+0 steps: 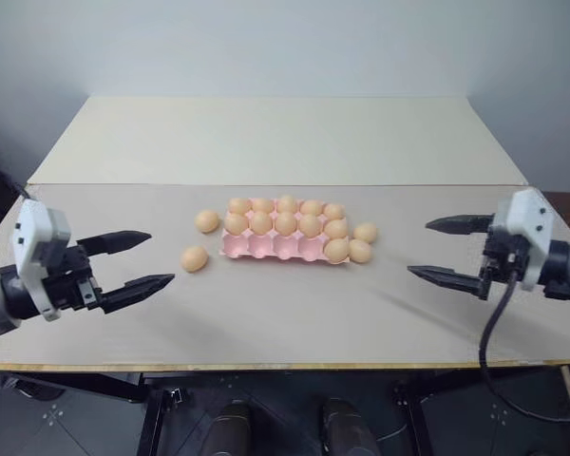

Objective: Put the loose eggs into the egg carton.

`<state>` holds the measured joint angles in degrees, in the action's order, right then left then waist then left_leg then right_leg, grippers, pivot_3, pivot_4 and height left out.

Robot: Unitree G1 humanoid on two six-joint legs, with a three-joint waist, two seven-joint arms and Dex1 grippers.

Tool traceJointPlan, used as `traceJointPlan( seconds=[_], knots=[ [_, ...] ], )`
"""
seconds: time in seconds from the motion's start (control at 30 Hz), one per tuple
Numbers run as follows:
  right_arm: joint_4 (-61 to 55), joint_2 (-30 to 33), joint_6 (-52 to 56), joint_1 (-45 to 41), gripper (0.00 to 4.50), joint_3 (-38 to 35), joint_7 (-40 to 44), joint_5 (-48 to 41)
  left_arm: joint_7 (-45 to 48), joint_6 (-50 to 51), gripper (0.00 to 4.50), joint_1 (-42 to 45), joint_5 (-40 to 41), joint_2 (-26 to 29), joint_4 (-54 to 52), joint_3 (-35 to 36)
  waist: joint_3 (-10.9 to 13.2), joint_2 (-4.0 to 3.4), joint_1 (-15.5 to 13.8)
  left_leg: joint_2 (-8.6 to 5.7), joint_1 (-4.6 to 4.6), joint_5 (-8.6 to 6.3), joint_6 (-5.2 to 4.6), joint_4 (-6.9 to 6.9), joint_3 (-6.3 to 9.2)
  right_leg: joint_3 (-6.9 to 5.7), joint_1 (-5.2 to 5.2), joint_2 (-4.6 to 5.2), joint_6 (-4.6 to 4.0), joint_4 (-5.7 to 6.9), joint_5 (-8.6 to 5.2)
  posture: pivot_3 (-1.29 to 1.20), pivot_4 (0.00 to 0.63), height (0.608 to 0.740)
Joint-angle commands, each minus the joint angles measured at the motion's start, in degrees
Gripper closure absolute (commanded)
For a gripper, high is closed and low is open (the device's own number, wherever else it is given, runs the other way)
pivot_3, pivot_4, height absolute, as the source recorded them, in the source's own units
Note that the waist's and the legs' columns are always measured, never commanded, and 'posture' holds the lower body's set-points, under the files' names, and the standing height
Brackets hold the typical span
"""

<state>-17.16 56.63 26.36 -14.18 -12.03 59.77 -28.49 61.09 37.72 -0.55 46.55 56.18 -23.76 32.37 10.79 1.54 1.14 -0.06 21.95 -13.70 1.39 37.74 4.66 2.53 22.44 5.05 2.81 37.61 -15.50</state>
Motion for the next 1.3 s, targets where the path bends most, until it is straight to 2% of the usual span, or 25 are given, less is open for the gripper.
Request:
traceJointPlan(
  seconds=[0.03, 0.27, 0.43, 0.63, 1.07, 1.3],
  knots=[
    [-0.3, -1.7, -0.3, -3.1, 0.0, 3.9, -3.2, 3.5, 1.6, -0.2, 0.02, 1.0, 0.7, 1.3, 0.4, -0.2, 0.0, 0.0, 0.1, -0.01, 0.05, 0.0, 0.0, 0.0, 0.0, 0.01, 0.06, 0.01, 0.0, 0.01, 0.0, 0.0, 0.15, 0.74],
    [7.3, -7.3, -4.9, -10.3, 0.0, 16.6, -6.9, 15.9, 2.2, -0.3, 0.02, 2.3, 0.8, 1.4, 0.9, -1.4, 0.0, -0.01, 0.2, -0.02, 0.12, 0.0, 0.0, 0.01, 0.0, 0.02, 0.18, 0.01, -0.01, 0.06, 0.01, 0.0, 0.15, 0.74],
    [14.4, -11.1, -7.4, -14.8, 0.0, 21.7, -8.5, 22.3, 2.7, -0.1, 0.02, 3.1, 0.7, 1.9, 1.4, -1.8, 0.0, -0.01, 0.5, -0.03, 0.37, 0.01, 0.01, 0.02, -0.01, 0.06, 0.54, 0.02, -0.02, 0.18, 0.02, 0.0, 0.15, 0.74],
    [19.9, -14.8, -8.3, -18.4, 0.0, 23.5, -9.3, 25.9, 2.7, 0.3, 0.02, 2.7, 0.6, 2.0, 1.4, -1.3, 0.0, -0.01, 0.9, -0.05, 0.45, 0.02, 0.02, 0.03, -0.02, 0.09, 0.69, 0.02, -0.03, 0.33, 0.02, 0.0, 0.15, 0.74],
    [22.4, -16.9, -8.8, -19.7, 0.0, 24.2, -6.8, 27.5, 1.5, -0.6, 0.02, -0.8, 0.7, 0.7, -1.0, 1.4, 0.0, -0.02, 1.3, -0.03, 0.44, 0.01, 0.02, 0.03, -0.01, 0.1, 0.7, 0.0, -0.03, 0.38, 0.02, 0.0, 0.15, 0.74],
    [22.3, -18.2, -7.2, -19.6, 2.21, 23.3, -8.2, 27.9, 1.4, -1.0, 0.0, -0.7, 0.5, 0.5, -0.9, 1.1, 0.0, -0.02, 1.3, -0.03, 0.43, 0.01, 0.02, 0.03, -0.01, 0.1, 0.71, 0.0, -0.03, 0.38, 0.02, 0.0, 0.15, 0.74]
  ],
)
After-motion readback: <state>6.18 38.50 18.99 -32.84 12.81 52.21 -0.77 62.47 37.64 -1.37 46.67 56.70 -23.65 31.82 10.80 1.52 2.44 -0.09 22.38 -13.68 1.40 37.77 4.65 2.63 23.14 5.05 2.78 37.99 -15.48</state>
